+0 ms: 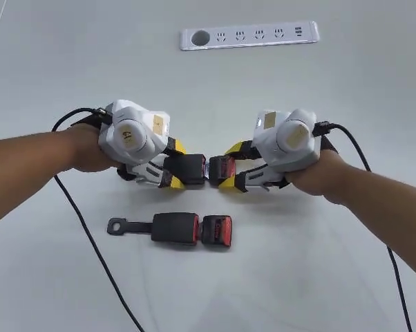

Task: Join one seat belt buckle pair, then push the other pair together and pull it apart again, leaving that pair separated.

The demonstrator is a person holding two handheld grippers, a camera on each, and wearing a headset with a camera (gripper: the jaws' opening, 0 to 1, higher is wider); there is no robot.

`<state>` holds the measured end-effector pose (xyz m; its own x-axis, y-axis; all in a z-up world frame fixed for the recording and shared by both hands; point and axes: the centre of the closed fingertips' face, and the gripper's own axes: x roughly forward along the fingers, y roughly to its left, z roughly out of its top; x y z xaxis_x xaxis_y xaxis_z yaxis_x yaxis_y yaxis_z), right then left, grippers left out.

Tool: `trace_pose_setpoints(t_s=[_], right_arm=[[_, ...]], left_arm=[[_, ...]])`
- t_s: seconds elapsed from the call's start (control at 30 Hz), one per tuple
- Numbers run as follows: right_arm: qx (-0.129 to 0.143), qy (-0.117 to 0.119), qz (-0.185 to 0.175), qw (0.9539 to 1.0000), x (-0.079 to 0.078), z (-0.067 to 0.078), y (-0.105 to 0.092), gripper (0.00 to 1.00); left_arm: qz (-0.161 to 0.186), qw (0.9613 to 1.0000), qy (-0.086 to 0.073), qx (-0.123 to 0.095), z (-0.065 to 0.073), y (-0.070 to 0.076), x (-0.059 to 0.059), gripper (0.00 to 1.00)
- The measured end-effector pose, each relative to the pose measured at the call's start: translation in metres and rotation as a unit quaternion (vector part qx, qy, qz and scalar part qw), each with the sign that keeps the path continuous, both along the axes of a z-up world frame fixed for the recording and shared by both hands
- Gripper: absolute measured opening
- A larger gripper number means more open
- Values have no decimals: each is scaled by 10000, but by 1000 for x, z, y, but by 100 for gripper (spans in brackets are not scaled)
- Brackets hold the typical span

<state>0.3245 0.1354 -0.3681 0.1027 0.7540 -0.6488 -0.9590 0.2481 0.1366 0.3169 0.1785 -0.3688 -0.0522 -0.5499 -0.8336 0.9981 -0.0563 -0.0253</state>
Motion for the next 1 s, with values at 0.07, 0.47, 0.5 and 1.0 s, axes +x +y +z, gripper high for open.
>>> trace_pose_setpoints(t_s=[0.07,0.47,0.5,1.0], right_arm=[[8,-6,3,10000,0,0,0,33],[19,-23,10,10000,0,-2,0,33],[16,-24,9,10000,0,-2,0,33],[-86,-74,10,9999,-5,0,0,34]], left_arm=[[7,10000,1,-5,0,0,0,34],[3,10000,1,-7,0,0,0,34],[2,10000,0,-2,0,0,0,34],[-5,10000,-8,34,0,0,0,35]])
